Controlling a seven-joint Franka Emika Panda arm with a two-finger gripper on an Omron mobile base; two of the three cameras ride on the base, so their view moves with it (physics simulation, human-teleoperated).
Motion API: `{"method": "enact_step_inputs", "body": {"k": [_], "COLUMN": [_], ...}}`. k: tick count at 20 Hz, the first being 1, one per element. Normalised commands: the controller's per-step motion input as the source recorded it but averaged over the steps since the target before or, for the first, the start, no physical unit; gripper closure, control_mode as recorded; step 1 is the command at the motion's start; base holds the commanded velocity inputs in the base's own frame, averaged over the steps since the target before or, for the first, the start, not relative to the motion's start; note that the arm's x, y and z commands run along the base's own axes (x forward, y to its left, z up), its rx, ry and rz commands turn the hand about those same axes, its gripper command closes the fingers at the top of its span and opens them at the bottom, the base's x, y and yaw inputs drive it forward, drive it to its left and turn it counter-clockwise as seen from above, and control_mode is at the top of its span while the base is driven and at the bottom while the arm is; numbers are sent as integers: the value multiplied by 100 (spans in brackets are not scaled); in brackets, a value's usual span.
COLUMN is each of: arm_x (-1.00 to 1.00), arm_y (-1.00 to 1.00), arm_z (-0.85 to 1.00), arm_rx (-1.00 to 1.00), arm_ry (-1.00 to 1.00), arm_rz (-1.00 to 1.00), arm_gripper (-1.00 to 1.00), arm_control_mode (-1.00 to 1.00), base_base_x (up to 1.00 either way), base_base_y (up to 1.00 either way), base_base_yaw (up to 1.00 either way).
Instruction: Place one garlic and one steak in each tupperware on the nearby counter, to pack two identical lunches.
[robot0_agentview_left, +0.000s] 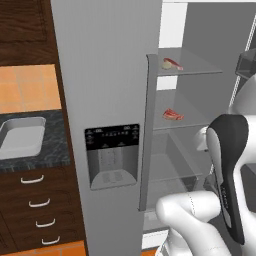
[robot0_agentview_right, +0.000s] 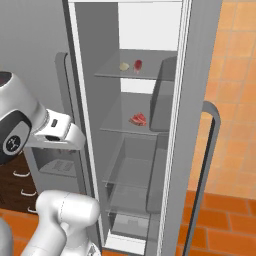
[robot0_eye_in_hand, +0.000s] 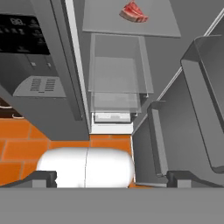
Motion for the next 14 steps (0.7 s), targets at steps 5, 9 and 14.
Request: {"method": "enact_step_inputs", "body": {"k": [5,9,14], "arm_x": [10,17,9], "arm_y": [-6,-19,-35], "arm_z": [0,7,31], "arm_rx": [0,0,5], "arm_ry": [2,-1,-15], "arm_rz": [-7,-5,1], "arm_gripper": [-100,-100,-100], "arm_control_mode": [-100,-100,-100], "base_base_x": [0,0,0], "base_base_y": [0,0,0], "base_base_yaw": [0,0,0]}}
